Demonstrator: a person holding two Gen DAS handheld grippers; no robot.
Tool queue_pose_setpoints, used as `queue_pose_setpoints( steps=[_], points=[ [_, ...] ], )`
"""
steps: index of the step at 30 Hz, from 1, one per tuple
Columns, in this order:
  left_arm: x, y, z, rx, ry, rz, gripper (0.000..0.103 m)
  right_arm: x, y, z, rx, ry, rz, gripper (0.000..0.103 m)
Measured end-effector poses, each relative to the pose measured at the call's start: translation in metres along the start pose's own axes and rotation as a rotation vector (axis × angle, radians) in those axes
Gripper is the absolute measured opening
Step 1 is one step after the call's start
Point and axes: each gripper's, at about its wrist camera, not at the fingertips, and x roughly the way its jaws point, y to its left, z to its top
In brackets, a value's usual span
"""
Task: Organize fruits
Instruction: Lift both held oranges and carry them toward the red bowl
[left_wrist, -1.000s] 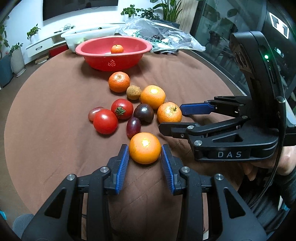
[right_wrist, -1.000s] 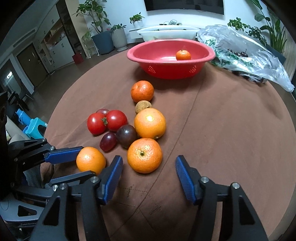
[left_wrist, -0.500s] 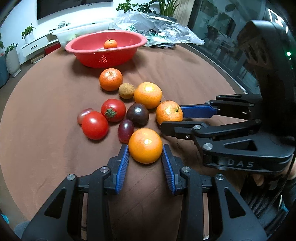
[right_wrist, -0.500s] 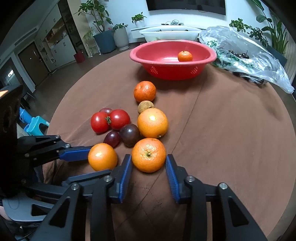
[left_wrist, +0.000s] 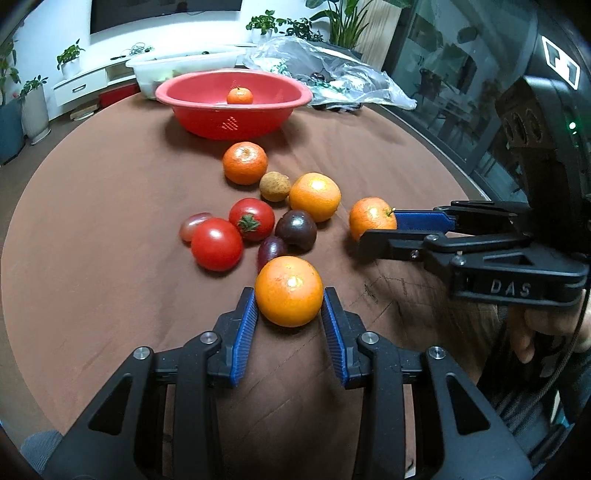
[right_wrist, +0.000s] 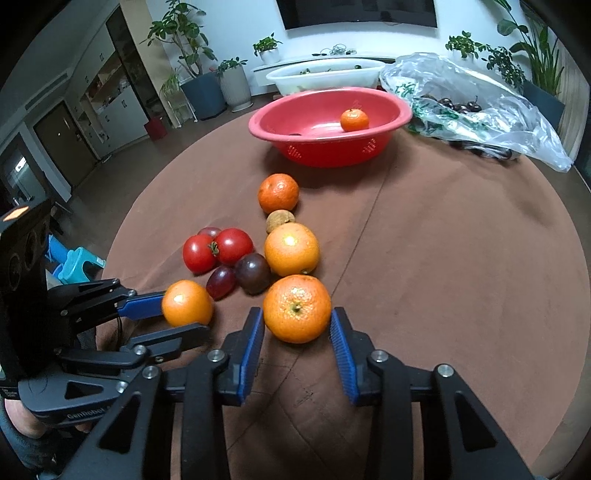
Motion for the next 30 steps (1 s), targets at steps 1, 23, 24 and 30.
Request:
queue_pose_setpoints(
  steps=[1, 23, 24, 30],
  points=[
    [-0.003, 0.002, 0.000, -0.003, -0.004, 0.001, 0.034, -0.001, -0.002, 0.000, 0.007, -0.002, 0.001, 0.040],
    [-0.033, 0.065, 0.158, 0.069, -0.146, 0.111, 0.034, -0.054, -0.061, 0.113, 0.048, -0.159, -0.090, 0.040],
    [-0.026, 0.065, 0.169, 0.076, -0.141, 0.112, 0.034, -0.049, -0.057, 0.126, 0.026, -0.158, -0.093, 0.040],
    [0.030, 0.069, 0.220, 0.134, -0.071, 0.139, 0.034, -0.005, -0.047, 0.170, -0.022, -0.105, -0.096, 0.040]
  ],
)
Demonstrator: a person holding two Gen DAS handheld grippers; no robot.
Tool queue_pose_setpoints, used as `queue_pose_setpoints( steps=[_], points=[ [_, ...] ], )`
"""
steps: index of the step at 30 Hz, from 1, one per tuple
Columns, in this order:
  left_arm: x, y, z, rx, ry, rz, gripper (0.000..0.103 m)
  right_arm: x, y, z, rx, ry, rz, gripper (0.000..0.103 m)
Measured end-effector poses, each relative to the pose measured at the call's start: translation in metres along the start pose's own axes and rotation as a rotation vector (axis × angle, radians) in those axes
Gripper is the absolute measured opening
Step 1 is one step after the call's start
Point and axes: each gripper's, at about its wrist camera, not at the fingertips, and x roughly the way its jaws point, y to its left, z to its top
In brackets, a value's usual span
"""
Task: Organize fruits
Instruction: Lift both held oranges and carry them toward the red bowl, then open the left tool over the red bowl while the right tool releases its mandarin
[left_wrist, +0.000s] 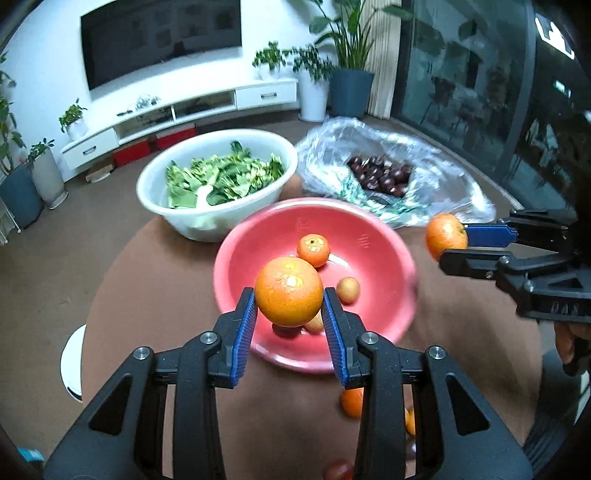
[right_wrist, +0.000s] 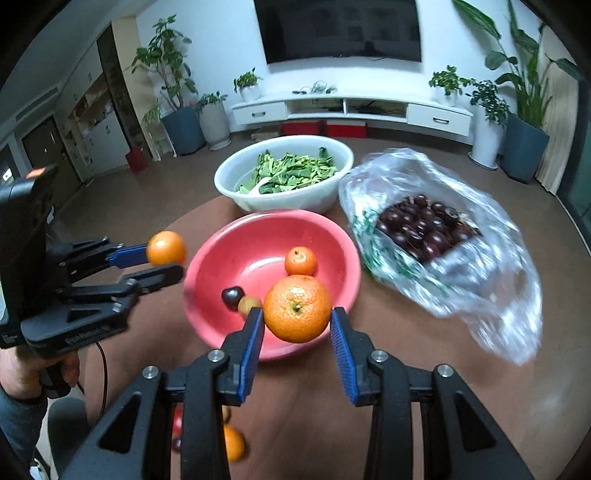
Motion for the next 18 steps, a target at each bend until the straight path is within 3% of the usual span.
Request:
queue_pose_setpoints(
  steps=[9, 18],
  points=[
    [0.071, 0.001, 0.013, 0.020, 0.089, 0.003, 0.034, 0.073, 0.007, 0.017, -0.042, 0.108, -0.040, 0.040],
    [0.108, 0.004, 0.009, 0.014, 0.141, 0.012, 0.034, 0.102, 0.006, 0.014, -0.055, 0.152, -0.056, 0.040]
  ],
)
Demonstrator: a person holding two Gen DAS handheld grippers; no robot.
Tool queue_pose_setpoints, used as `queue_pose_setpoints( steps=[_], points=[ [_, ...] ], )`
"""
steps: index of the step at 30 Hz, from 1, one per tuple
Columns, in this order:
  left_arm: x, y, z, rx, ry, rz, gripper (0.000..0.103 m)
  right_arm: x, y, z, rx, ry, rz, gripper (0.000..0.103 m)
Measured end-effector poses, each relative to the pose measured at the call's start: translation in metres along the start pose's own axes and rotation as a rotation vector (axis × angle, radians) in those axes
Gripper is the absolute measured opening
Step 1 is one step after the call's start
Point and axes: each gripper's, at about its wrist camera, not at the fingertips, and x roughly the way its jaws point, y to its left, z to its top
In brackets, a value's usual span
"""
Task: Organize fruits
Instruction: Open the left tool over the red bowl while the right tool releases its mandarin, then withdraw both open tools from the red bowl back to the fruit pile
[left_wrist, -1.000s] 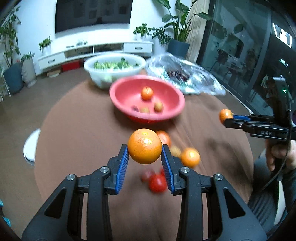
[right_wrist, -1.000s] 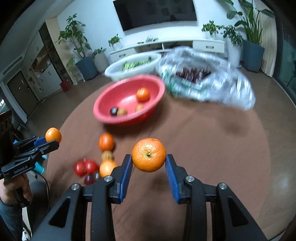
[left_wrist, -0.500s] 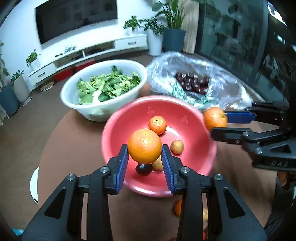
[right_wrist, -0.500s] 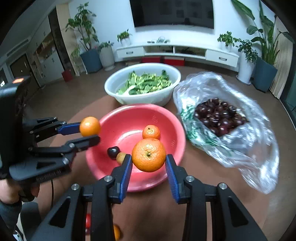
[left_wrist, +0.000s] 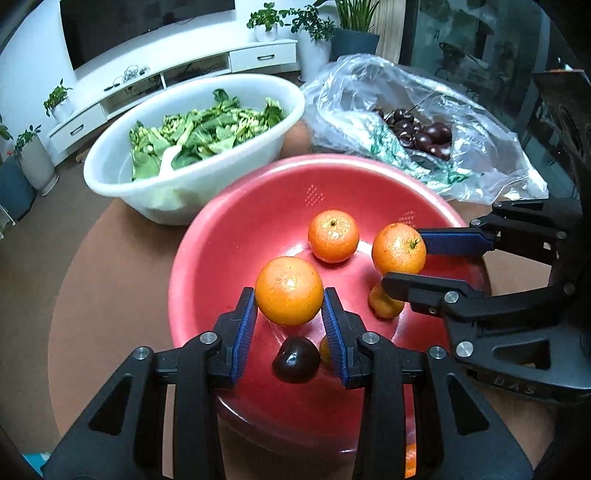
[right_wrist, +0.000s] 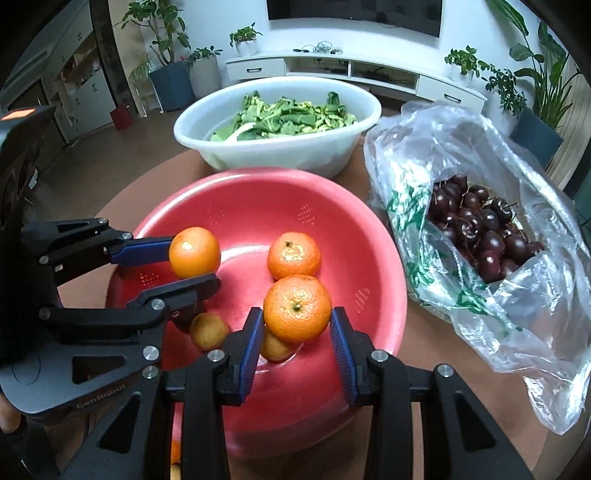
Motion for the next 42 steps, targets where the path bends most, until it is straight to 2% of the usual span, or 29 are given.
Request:
queue_pose_setpoints(
  steps=[2, 5, 12, 15, 17, 18, 21, 22, 24, 26, 28, 31, 38, 42],
  points=[
    [0.003, -0.001, -0.002, 0.008, 0.003, 0.008, 0.035, 0.002, 0.002, 0.001, -0.014, 0.001, -0.009, 0.041],
    [0.000, 0.001, -0.003, 0.006, -0.008, 0.032, 0.041, 0.003, 0.001, 0.001, -0.010, -0.001, -0.009, 0.041],
    [-0.010, 0.000, -0.006, 0.002, -0.020, 0.035, 0.049, -0.003, -0.001, -0.001, -0.005, -0.013, -0.011, 0.041],
    [-0.021, 0.000, -0.010, -0.007, -0.034, 0.042, 0.056, -0.009, -0.004, -0.002, 0.008, -0.026, -0.009, 0.046],
    [-0.033, 0.001, -0.013, -0.018, -0.056, 0.020, 0.065, -0.013, -0.005, -0.003, 0.017, -0.035, -0.003, 0.050],
    [-0.041, 0.001, -0.016, -0.020, -0.067, 0.027, 0.075, -0.016, -0.005, -0.004, 0.018, -0.039, 0.001, 0.051],
    [-0.067, 0.000, -0.025, -0.030, -0.114, 0.022, 0.080, -0.033, -0.006, -0.012, 0.029, -0.070, 0.014, 0.053],
    [-0.076, 0.000, -0.028, -0.037, -0.127, 0.015, 0.086, -0.040, -0.006, -0.016, 0.038, -0.083, 0.024, 0.055],
    [-0.097, -0.001, -0.039, -0.043, -0.167, 0.008, 0.093, -0.054, -0.008, -0.026, 0.059, -0.114, 0.044, 0.062],
    [-0.116, -0.004, -0.053, -0.051, -0.197, -0.005, 0.094, -0.069, -0.010, -0.039, 0.087, -0.141, 0.071, 0.068],
    [-0.127, -0.008, -0.067, -0.055, -0.198, -0.010, 0.100, -0.081, -0.011, -0.057, 0.113, -0.160, 0.094, 0.070],
    [-0.142, -0.018, -0.097, -0.052, -0.200, -0.024, 0.100, -0.095, -0.010, -0.086, 0.142, -0.163, 0.135, 0.071],
    [-0.149, -0.041, -0.172, -0.055, -0.103, -0.040, 0.100, -0.112, -0.001, -0.149, 0.193, -0.165, 0.193, 0.071],
    [-0.138, -0.053, -0.198, -0.068, -0.061, -0.042, 0.100, -0.111, 0.008, -0.175, 0.213, -0.171, 0.214, 0.071]
  ],
)
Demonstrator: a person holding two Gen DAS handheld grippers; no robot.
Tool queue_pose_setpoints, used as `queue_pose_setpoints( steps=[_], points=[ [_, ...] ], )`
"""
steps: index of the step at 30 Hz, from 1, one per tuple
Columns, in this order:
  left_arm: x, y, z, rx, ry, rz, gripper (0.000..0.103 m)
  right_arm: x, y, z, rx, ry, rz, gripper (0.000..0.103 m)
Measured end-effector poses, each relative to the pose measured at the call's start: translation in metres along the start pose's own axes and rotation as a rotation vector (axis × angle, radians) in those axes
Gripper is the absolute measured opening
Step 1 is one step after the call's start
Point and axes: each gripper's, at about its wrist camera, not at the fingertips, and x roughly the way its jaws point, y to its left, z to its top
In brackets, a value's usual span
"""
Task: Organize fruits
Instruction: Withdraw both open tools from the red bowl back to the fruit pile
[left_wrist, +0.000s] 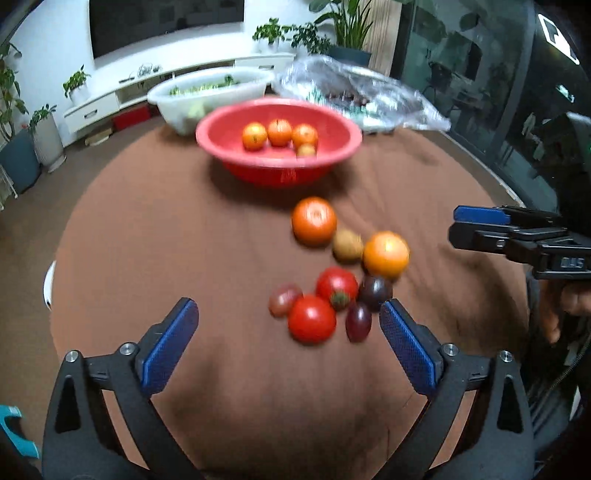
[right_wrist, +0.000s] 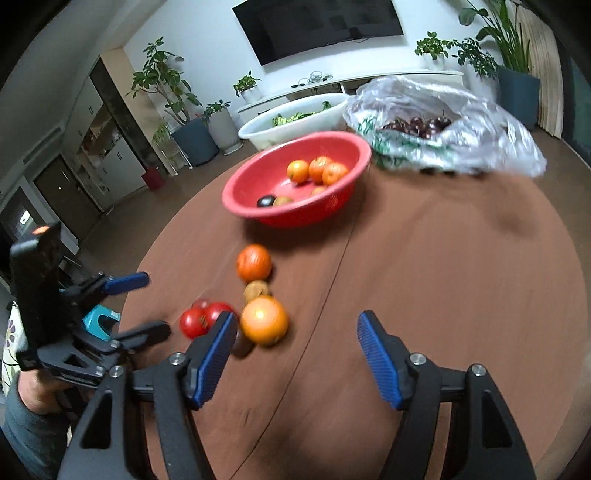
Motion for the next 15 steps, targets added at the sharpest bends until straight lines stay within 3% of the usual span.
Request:
queue_pose_setpoints(
  steps=[3, 7, 14, 15],
  points=[
    [0.006, -0.005, -0.011, 0.003, 0.016, -0.001, 0.097, 0.003, 0.001, -0.010, 0.000, 0.022, 0.010, 0.071],
    [0.011, -0.002, -0.011, -0.009, 0.023, -0.019, 0.070, -0.002, 0.001, -0.016, 0.005, 0.003, 0.011, 0.070],
    [0.021, -0.003, -0.001, 0.049, 0.060, -0.045, 0.065, -0.003, 0.004, -0.017, -0.004, 0.004, 0.016, 0.068],
    [0.024, -0.004, -0.001, 0.061, 0.068, -0.052, 0.057, -0.002, 0.004, -0.017, -0.004, 0.007, 0.018, 0.067]
  ],
)
